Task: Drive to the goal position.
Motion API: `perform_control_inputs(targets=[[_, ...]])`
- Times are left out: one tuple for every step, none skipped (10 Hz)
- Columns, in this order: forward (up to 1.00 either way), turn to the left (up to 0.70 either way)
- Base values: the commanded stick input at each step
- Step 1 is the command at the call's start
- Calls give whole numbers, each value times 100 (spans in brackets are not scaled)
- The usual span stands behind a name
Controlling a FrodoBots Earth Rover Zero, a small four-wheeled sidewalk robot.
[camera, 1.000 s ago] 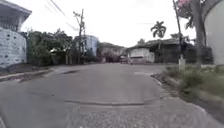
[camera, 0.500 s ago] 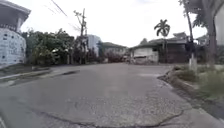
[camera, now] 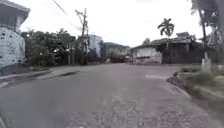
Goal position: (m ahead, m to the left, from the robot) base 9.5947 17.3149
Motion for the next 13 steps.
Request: perform_control_inputs(targets=[[100, 0], [100, 0], [100, 0], [100, 0], [100, 0], [100, 0], [100, 0], [100, 0], [100, 0], [100, 0], [100, 0], [100, 0], [100, 0]])
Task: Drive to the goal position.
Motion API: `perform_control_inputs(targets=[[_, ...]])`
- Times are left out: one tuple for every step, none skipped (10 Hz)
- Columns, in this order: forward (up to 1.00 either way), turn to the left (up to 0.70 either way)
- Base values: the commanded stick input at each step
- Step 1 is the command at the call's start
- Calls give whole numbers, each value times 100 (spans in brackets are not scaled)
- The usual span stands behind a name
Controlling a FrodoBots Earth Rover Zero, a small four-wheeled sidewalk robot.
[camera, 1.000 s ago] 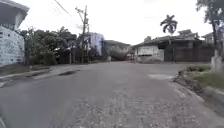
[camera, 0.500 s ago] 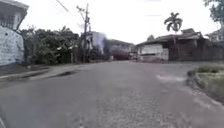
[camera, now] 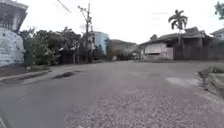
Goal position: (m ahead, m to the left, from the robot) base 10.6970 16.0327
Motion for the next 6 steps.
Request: perform_control_inputs(targets=[[100, 0], [100, 0], [100, 0], [100, 0], [100, 0], [100, 2]])
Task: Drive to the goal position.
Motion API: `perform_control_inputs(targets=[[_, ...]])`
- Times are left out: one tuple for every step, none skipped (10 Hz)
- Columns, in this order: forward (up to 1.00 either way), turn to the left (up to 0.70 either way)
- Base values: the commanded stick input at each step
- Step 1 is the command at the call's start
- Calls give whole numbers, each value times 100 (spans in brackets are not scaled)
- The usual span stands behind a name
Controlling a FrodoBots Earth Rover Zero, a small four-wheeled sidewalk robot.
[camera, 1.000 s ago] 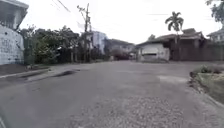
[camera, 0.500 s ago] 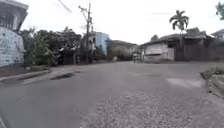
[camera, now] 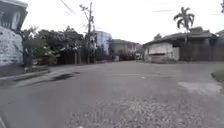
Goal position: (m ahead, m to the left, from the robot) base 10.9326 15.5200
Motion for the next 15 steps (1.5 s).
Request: perform_control_inputs(targets=[[100, 38], [100, 40], [100, 40], [100, 40], [100, 3], [100, 0], [100, 0], [100, 0], [100, 0], [100, 0], [100, 0], [100, 0], [100, 0], [100, 0], [100, 0]])
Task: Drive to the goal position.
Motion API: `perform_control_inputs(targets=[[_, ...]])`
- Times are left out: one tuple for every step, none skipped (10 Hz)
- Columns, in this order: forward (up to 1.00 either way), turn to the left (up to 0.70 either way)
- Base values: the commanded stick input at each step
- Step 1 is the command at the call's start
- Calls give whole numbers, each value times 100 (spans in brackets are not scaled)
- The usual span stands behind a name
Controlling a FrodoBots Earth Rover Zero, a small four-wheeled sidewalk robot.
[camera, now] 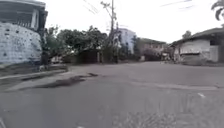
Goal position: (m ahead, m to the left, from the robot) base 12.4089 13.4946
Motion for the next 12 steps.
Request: perform_control_inputs(targets=[[100, 0], [100, 0], [100, 0], [100, 0], [100, 0], [100, 0], [100, 0], [100, 0], [100, 0], [100, 0], [100, 0], [100, 0]])
